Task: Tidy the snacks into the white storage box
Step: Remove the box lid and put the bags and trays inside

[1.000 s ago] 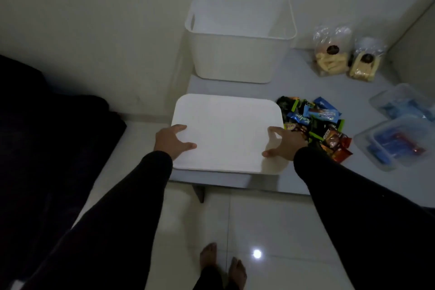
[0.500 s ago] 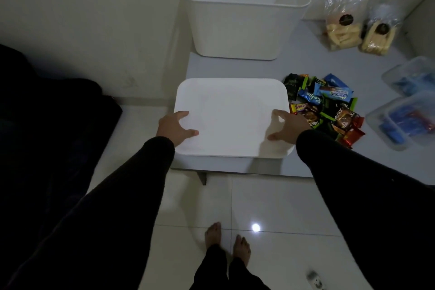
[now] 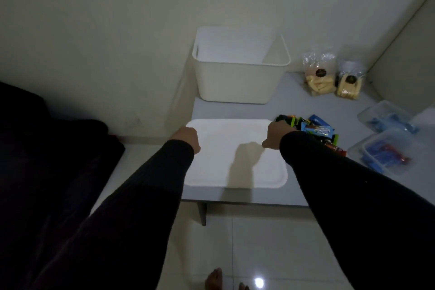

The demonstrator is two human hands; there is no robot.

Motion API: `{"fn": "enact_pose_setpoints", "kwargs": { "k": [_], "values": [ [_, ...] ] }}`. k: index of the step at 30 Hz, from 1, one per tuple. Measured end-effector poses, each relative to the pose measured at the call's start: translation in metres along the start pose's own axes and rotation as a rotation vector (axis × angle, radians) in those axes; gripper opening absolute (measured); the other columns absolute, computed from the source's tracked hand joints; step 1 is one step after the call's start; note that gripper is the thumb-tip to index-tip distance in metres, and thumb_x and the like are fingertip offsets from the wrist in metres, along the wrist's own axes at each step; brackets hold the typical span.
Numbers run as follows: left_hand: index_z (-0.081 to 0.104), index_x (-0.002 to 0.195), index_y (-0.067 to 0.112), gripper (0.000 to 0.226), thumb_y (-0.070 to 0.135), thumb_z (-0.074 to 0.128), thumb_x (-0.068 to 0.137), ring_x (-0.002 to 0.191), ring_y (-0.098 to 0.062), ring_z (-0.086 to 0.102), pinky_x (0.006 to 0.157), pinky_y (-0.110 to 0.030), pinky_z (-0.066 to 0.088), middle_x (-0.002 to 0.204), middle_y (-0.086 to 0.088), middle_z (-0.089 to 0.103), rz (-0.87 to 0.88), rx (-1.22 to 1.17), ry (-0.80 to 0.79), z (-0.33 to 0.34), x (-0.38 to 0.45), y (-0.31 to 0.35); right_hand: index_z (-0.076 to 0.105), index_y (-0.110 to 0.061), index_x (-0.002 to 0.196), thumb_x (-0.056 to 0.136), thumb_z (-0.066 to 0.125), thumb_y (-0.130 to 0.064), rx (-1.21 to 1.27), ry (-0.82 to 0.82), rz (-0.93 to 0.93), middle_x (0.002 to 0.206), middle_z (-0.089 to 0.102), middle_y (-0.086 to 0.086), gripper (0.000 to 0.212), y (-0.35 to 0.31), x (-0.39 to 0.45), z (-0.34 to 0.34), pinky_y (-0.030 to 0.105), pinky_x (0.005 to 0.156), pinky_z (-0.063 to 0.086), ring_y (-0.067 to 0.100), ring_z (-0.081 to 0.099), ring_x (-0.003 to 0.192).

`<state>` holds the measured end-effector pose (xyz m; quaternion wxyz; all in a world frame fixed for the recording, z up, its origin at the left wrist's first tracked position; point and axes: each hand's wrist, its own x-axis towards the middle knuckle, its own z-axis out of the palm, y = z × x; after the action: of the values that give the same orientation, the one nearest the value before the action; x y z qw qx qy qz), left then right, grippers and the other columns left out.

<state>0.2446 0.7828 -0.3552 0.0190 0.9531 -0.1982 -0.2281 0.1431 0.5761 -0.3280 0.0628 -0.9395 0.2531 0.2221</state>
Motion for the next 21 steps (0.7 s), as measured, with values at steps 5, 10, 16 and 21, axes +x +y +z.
{"fn": "enact_pose_setpoints", "kwargs": {
  "k": [5,10,16,21],
  "values": [
    [0.058,0.110,0.001,0.023,0.012,0.052,0.090,0.094,-0.027,0.062,0.069,-0.025,0.044,0.112,-0.013,0.060,0.033,0.000,0.117,-0.050,-0.011,0.017,0.058,-0.004,0.092,0.086,0.061,-0.023,0.088,0.073,-0.024,0.112,0.064,0.015,0.019,-0.005,-0.016,-0.049,0.027,0.069,0.041,0.026,0.055,0.085],
    [0.060,0.111,0.001,0.025,0.013,0.054,0.089,0.101,-0.028,0.062,0.073,-0.026,0.046,0.116,-0.014,0.060,0.104,0.003,0.220,-0.102,-0.021,0.035,0.060,0.000,0.108,0.085,0.063,-0.027,0.095,0.186,-0.029,0.116,0.063,0.015,0.035,-0.005,-0.032,-0.097,0.026,0.072,0.041,0.029,0.060,0.104],
    [0.060,0.105,-0.001,0.021,0.012,0.053,0.089,0.096,-0.026,0.063,0.067,-0.024,0.045,0.112,-0.014,0.060,0.190,0.020,0.351,-0.146,-0.029,0.067,0.059,0.002,0.112,0.086,0.064,-0.027,0.148,0.301,-0.028,0.118,0.062,0.016,0.039,0.005,-0.050,-0.143,0.027,0.075,0.041,0.029,0.059,0.110],
    [0.060,0.097,0.001,0.015,0.011,0.053,0.088,0.088,-0.025,0.063,0.067,-0.024,0.046,0.098,-0.011,0.057,0.253,0.040,0.360,-0.163,-0.019,0.099,0.059,0.001,0.114,0.086,0.064,-0.026,0.160,0.338,-0.005,0.119,0.062,0.016,0.039,0.023,-0.046,-0.161,0.027,0.076,0.043,0.029,0.059,0.110]
  ]
}}
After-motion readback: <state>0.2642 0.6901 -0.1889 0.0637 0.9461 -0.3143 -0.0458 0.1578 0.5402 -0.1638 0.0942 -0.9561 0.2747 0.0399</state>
